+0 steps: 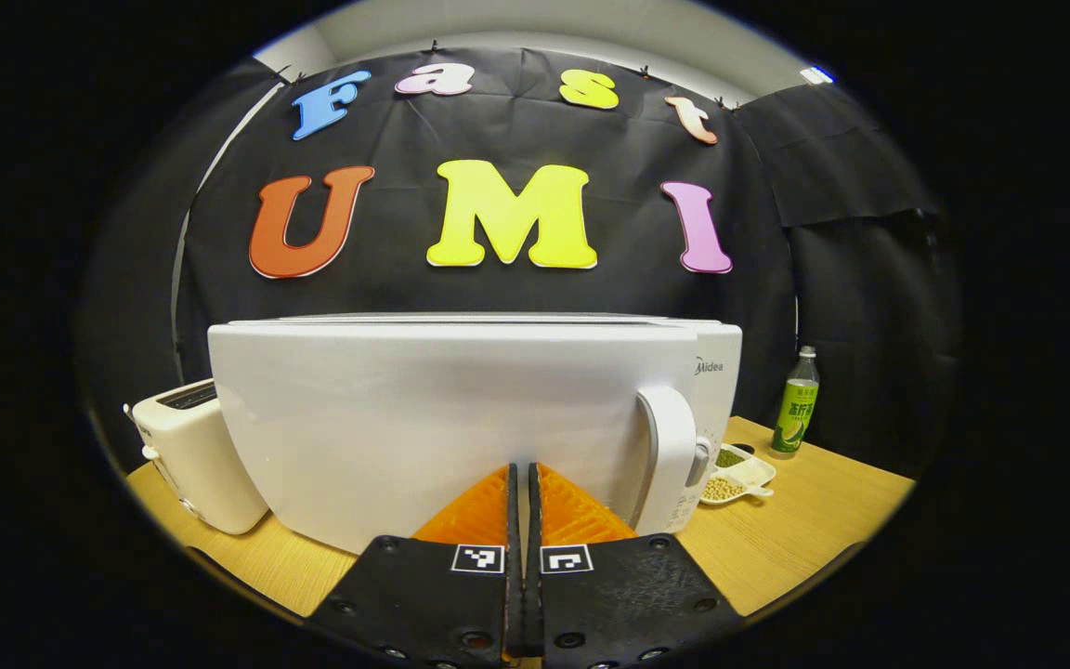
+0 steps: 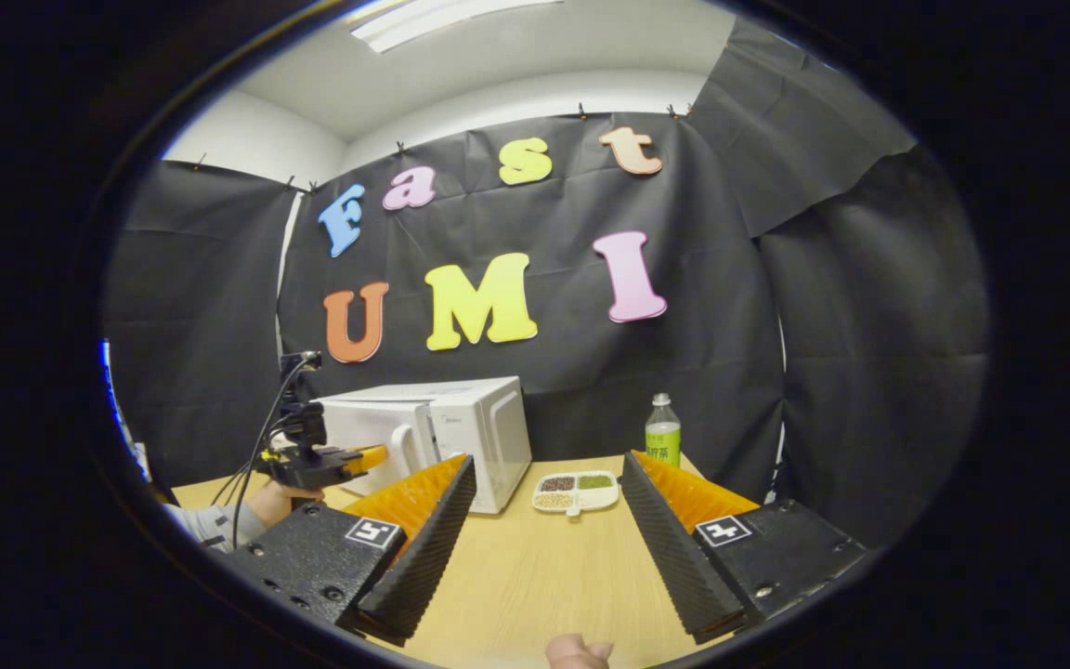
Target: Open the microwave oven with the left hand, put the food in, and close the microwave oven.
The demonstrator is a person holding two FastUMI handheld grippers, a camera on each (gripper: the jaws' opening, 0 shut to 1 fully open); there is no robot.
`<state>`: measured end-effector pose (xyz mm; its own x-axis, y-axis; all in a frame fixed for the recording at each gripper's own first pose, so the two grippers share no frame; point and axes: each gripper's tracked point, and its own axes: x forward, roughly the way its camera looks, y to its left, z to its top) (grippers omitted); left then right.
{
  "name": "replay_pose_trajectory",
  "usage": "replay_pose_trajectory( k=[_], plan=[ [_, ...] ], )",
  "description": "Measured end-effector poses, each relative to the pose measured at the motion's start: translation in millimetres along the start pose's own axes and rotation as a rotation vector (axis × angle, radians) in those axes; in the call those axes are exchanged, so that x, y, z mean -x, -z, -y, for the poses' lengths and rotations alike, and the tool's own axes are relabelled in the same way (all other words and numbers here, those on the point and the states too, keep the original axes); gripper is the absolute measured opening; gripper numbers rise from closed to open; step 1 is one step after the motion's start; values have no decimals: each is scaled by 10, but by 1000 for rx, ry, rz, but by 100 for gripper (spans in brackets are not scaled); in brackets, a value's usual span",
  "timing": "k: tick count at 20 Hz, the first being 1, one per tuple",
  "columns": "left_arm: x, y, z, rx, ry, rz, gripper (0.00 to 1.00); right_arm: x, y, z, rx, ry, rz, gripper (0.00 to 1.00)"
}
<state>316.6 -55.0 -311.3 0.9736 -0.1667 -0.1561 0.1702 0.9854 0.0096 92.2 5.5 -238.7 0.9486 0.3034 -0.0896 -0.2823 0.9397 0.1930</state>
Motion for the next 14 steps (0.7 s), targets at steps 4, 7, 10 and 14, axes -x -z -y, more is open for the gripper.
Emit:
replay_pose_trajectory(
  k=[4,7,10,14],
  plan=[
    [-139,-18,-38,-13,-57,26,0,-61,83,27,-2,4,-22,92],
    [-127,8,-36,-14,-64,13,0,-54,96,8,-15,13,-32,91],
    [-71,107,-81,5,-91,-55,0,19,59,-48,-11,22,-36,92],
    [267,73,1,43,-77,-82,14,133,-21,-86,-1,57,-35,100]
  ],
)
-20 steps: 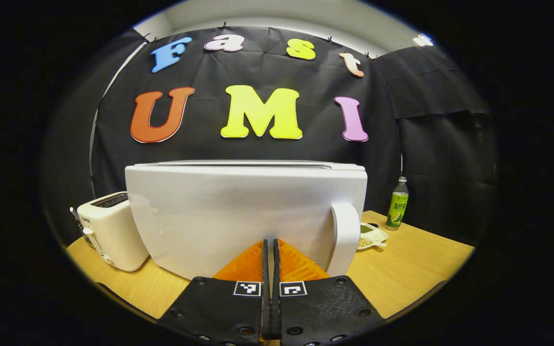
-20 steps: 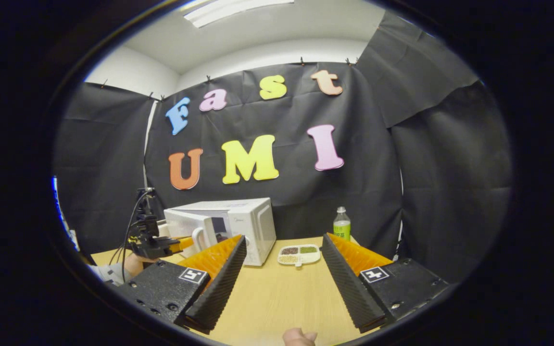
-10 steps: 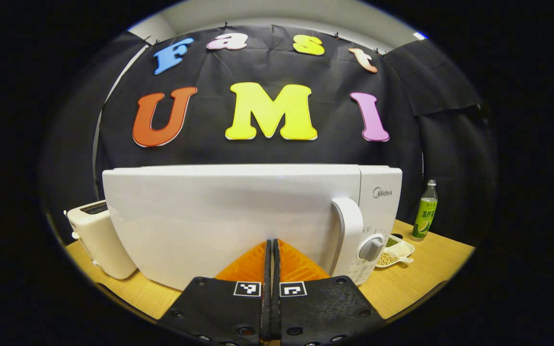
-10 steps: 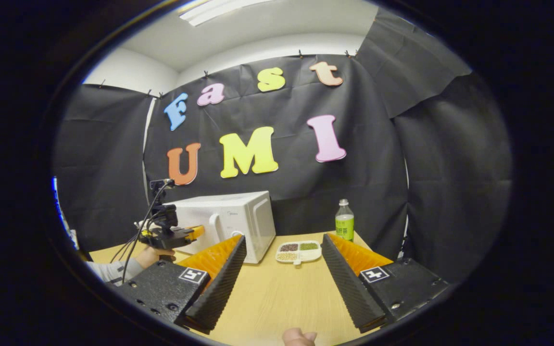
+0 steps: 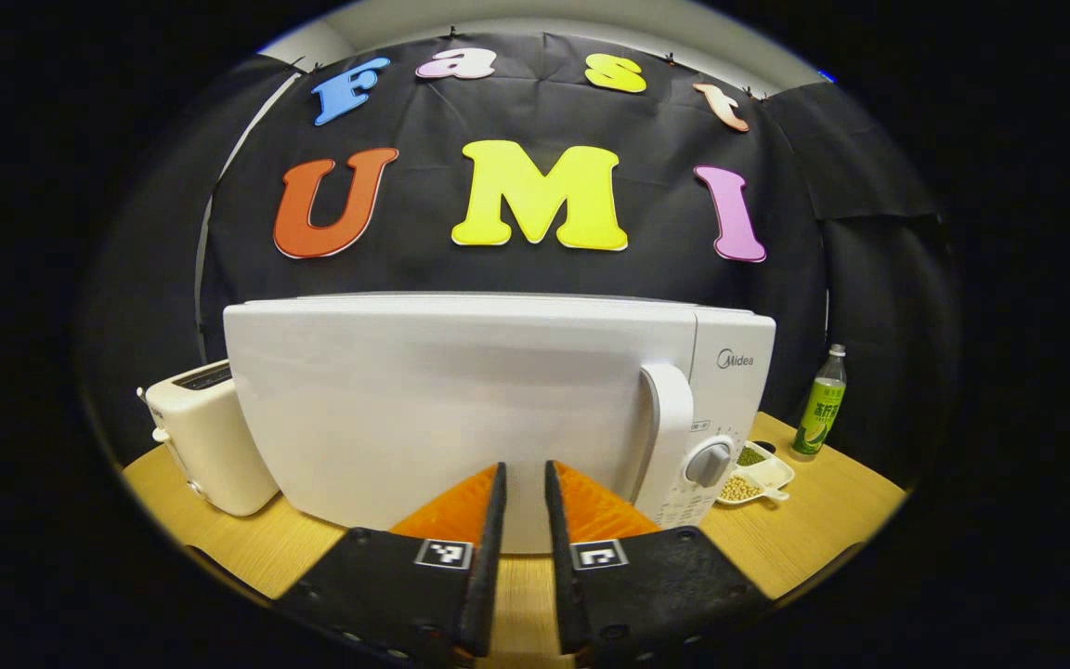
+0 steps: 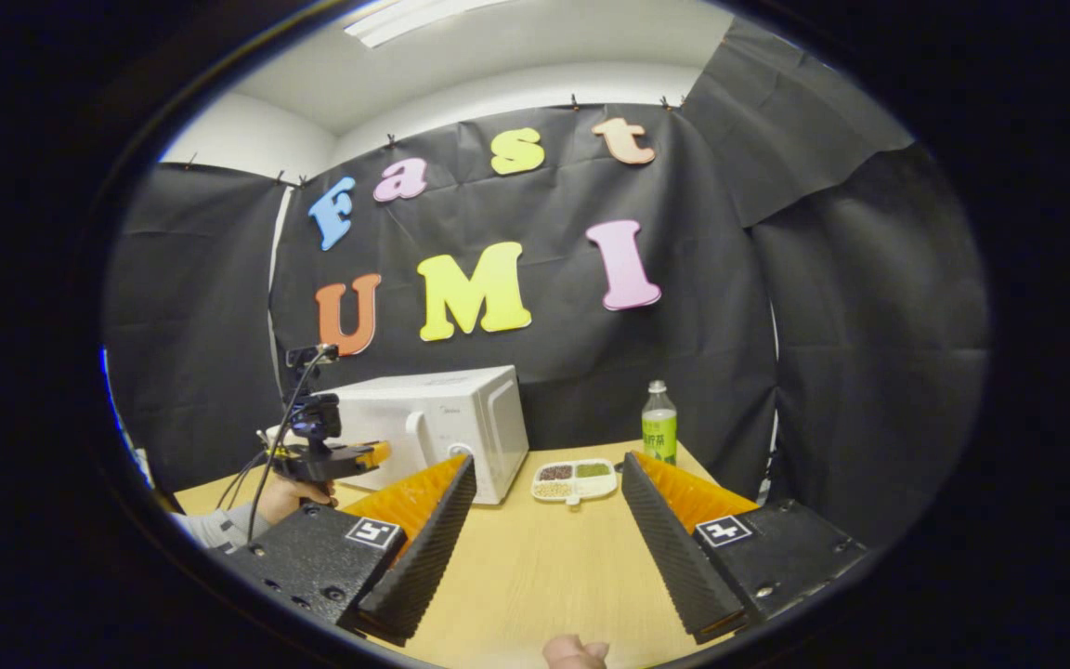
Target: Open the microwave oven with the left hand, put the food in, and close the microwave oven.
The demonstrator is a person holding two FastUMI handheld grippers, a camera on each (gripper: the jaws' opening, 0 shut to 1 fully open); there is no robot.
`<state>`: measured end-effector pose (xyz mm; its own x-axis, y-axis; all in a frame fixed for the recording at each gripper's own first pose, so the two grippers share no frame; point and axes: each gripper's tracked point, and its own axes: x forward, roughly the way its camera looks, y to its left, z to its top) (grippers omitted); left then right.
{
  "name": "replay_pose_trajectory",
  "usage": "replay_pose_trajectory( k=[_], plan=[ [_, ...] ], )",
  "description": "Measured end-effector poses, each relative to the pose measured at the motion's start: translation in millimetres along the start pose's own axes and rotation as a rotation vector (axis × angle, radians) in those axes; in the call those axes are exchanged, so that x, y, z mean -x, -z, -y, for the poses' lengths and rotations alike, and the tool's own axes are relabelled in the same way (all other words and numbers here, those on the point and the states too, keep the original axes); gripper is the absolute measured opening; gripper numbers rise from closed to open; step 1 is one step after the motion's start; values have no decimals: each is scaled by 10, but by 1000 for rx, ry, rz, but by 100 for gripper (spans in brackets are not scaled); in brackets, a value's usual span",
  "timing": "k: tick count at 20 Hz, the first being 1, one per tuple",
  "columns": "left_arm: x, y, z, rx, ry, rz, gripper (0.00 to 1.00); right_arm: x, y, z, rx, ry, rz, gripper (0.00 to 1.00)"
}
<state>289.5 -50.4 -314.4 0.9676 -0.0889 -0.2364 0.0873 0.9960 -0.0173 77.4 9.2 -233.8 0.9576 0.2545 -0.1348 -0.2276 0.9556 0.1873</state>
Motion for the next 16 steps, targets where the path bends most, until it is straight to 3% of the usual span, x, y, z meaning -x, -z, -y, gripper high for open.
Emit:
replay_pose_trajectory(
  k=[1,2,3,4,5,8,9,10,11,12,13,14,15,16],
  plan=[
    [112,-37,2,7,-8,5,47,49,-6,-54,3,9,3,91],
    [237,-79,-21,7,-26,11,60,86,-50,-77,11,16,8,91],
    [346,-112,-44,1,-46,10,98,131,-92,-99,21,24,12,91],
    [469,-134,-77,-8,-74,0,98,178,-136,-123,25,32,16,100],
    [611,-175,-105,-16,-98,-10,98,225,-188,-155,27,36,22,92],
    [1067,-403,-56,-14,-97,-21,98,403,-393,-169,57,85,57,100],
    [1216,-494,-25,-12,-82,-26,98,467,-454,-213,58,85,64,91],
    [1385,-592,-27,-14,-80,-29,98,530,-499,-279,46,77,65,91],
    [1558,-709,-50,-22,-90,-24,98,581,-568,-320,30,73,69,100],
    [1728,-838,-79,-31,-100,-12,97,618,-643,-329,20,71,69,92],
    [1901,-972,-86,-37,-105,5,98,663,-698,-341,23,75,67,100],
    [2082,-1098,-83,-37,-107,26,98,703,-804,-339,32,82,82,91],
    [2264,-1215,-80,-33,-109,45,98,753,-943,-320,51,97,105,100],
    [2450,-1319,-81,-31,-111,67,98,813,-1074,-268,65,126,130,100]
  ],
)
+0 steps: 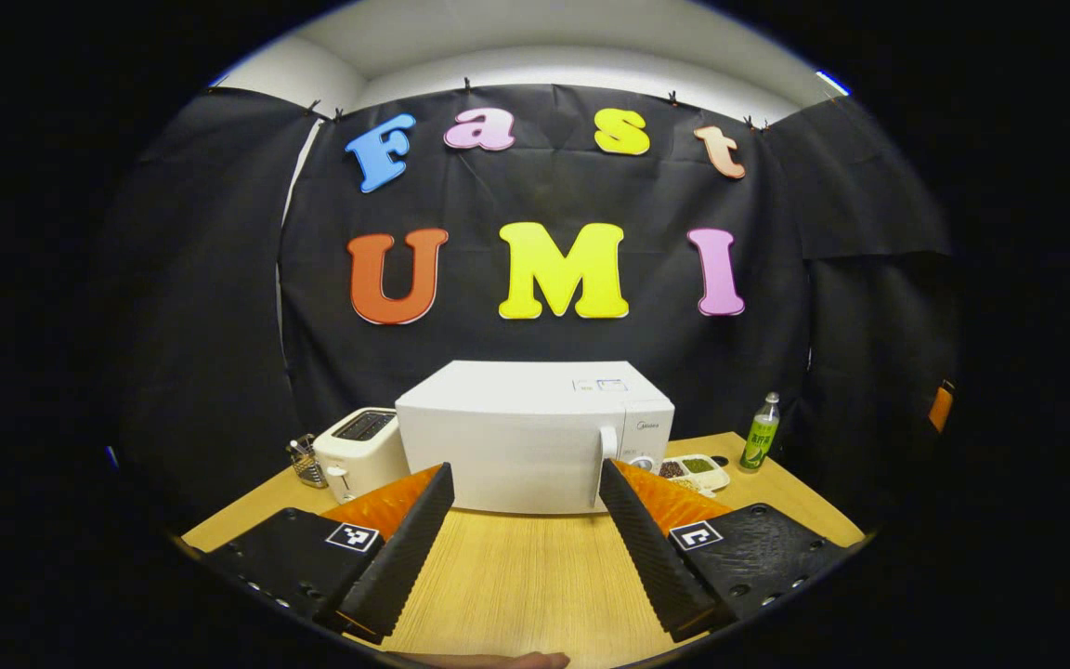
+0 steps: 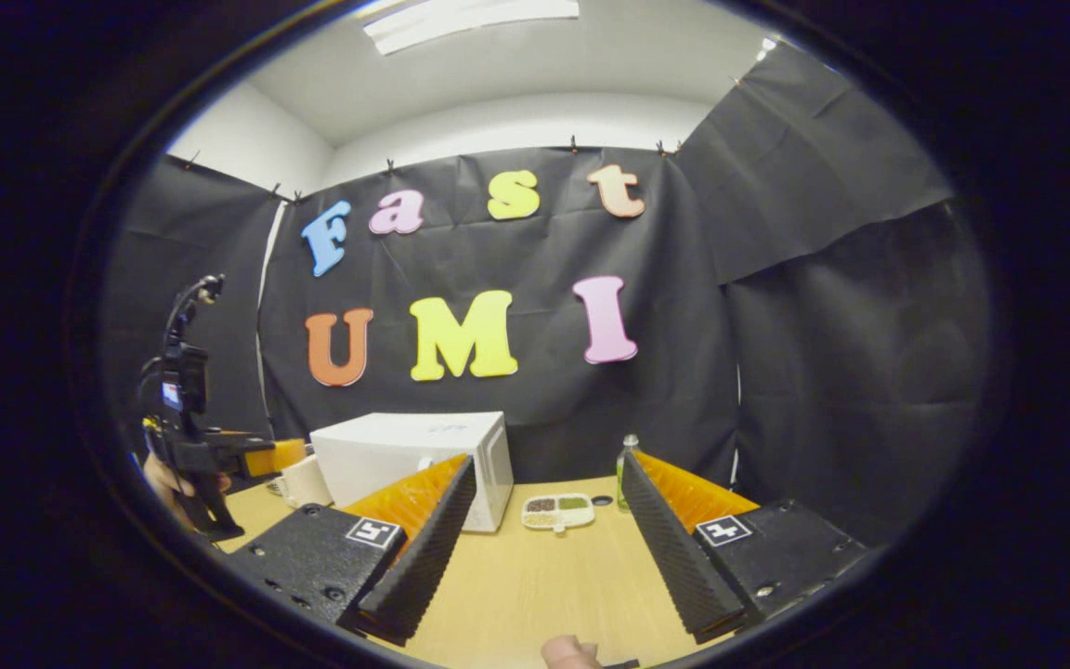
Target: Open the microwave oven with the left hand, put the food in, and close the microwave oven.
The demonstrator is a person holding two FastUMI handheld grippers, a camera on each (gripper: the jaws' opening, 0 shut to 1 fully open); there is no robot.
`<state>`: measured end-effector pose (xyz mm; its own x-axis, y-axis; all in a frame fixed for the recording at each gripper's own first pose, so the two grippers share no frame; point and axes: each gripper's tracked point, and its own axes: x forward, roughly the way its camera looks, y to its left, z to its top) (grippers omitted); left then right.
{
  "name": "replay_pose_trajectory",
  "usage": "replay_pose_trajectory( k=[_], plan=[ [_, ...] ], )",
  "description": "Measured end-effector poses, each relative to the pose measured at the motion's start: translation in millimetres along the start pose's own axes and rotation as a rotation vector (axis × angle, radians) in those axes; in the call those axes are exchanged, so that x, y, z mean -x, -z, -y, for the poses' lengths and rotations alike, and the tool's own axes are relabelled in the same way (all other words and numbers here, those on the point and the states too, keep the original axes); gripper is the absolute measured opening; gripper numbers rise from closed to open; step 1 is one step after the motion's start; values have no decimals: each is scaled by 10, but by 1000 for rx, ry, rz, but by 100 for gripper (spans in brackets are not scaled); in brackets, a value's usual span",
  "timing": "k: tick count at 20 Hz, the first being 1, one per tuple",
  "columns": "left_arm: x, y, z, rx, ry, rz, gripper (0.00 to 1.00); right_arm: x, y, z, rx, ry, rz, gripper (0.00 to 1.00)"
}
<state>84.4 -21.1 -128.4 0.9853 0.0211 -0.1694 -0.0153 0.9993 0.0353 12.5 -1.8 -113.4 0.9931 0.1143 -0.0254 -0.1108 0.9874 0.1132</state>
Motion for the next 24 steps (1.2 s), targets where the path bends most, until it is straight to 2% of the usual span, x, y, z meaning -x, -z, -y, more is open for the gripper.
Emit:
replay_pose_trajectory(
  k=[1,2,4,5,10,11,12,13,14,15,16,17,18,19,20,21,23,24],
  plan=[
    [163,-116,-32,0,-9,22,97,49,-133,43,6,21,21,100],
    [339,-225,-69,-10,-20,45,97,103,-241,15,4,22,38,91],
    [677,-435,-143,-44,-41,92,97,209,-439,-28,-17,13,63,92],
    [836,-504,-172,-44,-48,108,97,266,-517,-15,-30,19,76,100],
    [1505,-725,-312,9,-64,194,97,588,-775,-131,-19,-18,112,100],
    [1598,-685,-289,6,-56,189,96,645,-784,-141,-16,-26,112,91],
    [1673,-641,-276,8,-46,187,96,665,-796,-124,-19,-32,109,100],
    [1740,-597,-279,20,-46,186,95,714,-786,-132,-25,-36,116,100],
    [1779,-511,-260,43,-47,173,95,739,-763,-140,-27,-38,114,91],
    [1804,-445,-203,58,-38,161,95,756,-716,-147,-28,-43,104,100],
    [1818,-424,-166,46,-37,162,95,778,-675,-177,-22,-56,95,100],
    [1818,-441,-149,23,-39,169,95,778,-643,-198,-12,-67,82,91],
    [1810,-424,-142,2,-38,165,95,778,-620,-174,-5,-67,74,91],
    [1791,-402,-112,-10,-32,160,95,781,-631,-158,-7,-62,75,100],
    [1791,-389,-76,-10,-23,155,95,778,-630,-154,-10,-59,73,100],
    [1783,-374,-60,-4,-15,149,95,774,-627,-152,-15,-60,73,91],
    [1765,-333,-29,2,1,134,95,778,-609,-153,-15,-60,69,91],
    [1761,-309,-50,2,-1,125,95,773,-595,-138,-13,-58,65,100]
  ],
)
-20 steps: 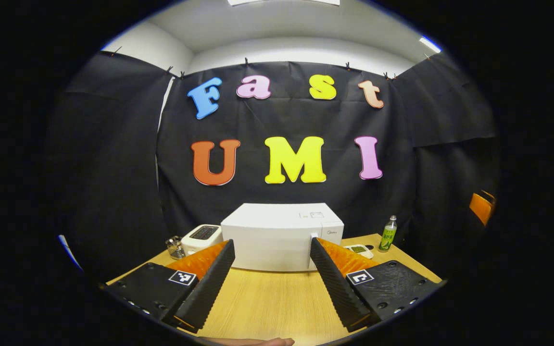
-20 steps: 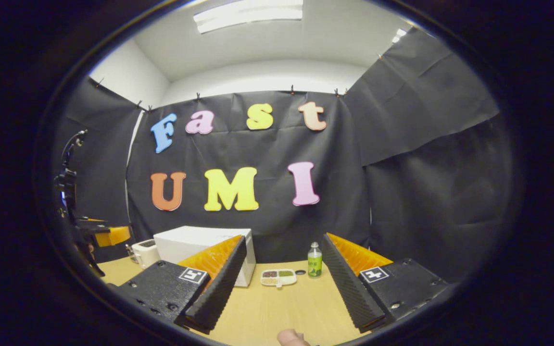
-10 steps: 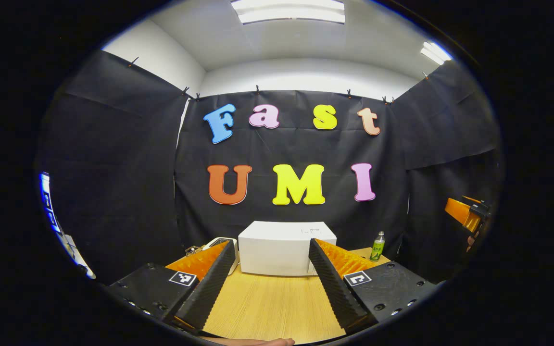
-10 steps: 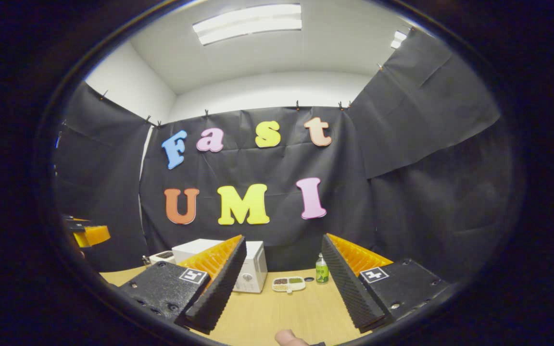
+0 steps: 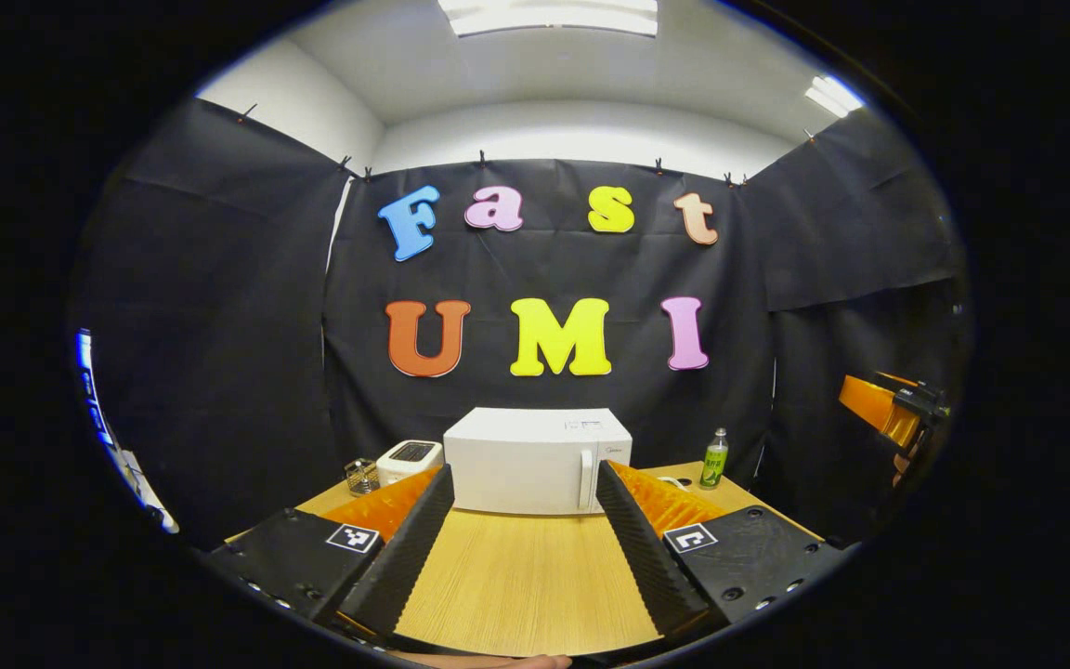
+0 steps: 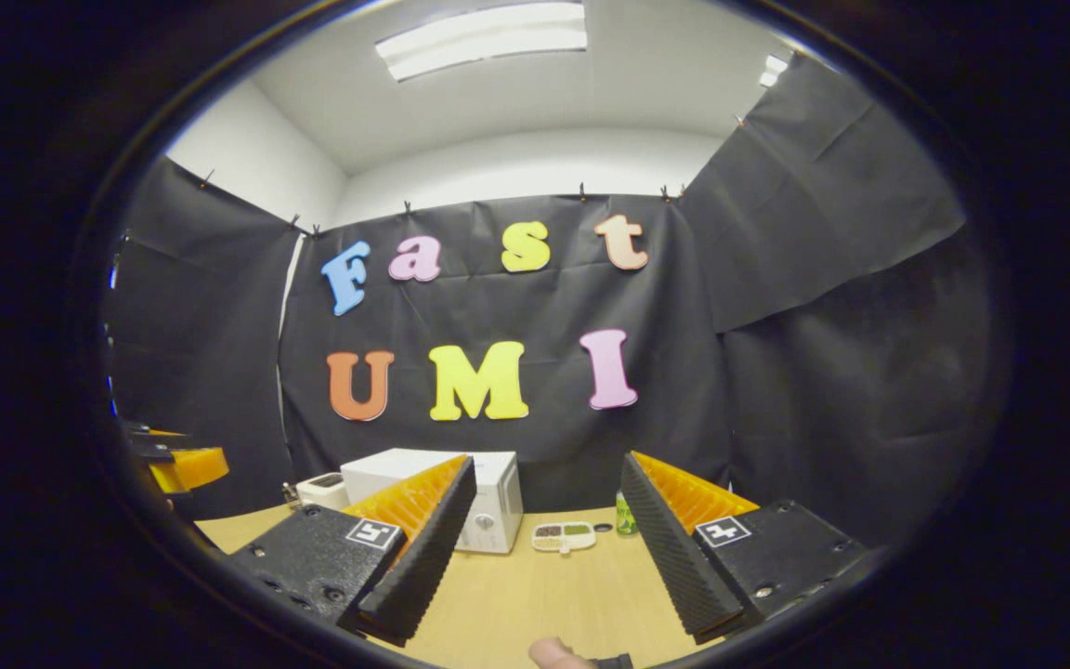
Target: Open the microwave oven with the left hand, put the food in, and close the microwave oven.
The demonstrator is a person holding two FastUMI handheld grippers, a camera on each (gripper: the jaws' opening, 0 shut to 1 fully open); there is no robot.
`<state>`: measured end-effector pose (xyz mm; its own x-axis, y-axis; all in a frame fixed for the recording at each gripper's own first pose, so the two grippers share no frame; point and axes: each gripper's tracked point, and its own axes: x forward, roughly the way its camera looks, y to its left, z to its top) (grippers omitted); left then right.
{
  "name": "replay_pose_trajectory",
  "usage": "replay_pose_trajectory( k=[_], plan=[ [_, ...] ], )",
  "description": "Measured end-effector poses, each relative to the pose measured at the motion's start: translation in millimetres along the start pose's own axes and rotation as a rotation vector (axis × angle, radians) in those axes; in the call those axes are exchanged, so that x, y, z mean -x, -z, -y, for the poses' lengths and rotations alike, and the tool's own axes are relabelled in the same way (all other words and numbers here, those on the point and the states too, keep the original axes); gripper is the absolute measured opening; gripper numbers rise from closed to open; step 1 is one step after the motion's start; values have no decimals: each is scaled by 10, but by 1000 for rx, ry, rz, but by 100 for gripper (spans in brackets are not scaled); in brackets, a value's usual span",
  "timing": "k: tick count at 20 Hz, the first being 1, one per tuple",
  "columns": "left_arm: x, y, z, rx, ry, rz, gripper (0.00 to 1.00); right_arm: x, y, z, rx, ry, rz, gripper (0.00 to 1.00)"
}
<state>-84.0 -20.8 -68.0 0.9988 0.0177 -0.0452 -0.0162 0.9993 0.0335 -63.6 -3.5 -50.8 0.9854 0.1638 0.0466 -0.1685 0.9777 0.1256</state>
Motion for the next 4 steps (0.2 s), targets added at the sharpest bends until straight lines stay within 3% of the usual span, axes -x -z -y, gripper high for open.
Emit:
replay_pose_trajectory(
  k=[1,2,3,4],
  plan=[
    [-14,4,-23,1,-6,-1,95,-8,19,-3,0,-3,-5,100],
    [-18,-18,-49,8,-7,6,95,-5,25,-37,-1,-11,-7,91],
    [-17,-22,-36,20,1,13,95,-2,39,-59,-1,-21,-12,100],
    [-15,-15,-29,34,12,22,95,12,47,-85,0,-29,-13,100]
  ],
)
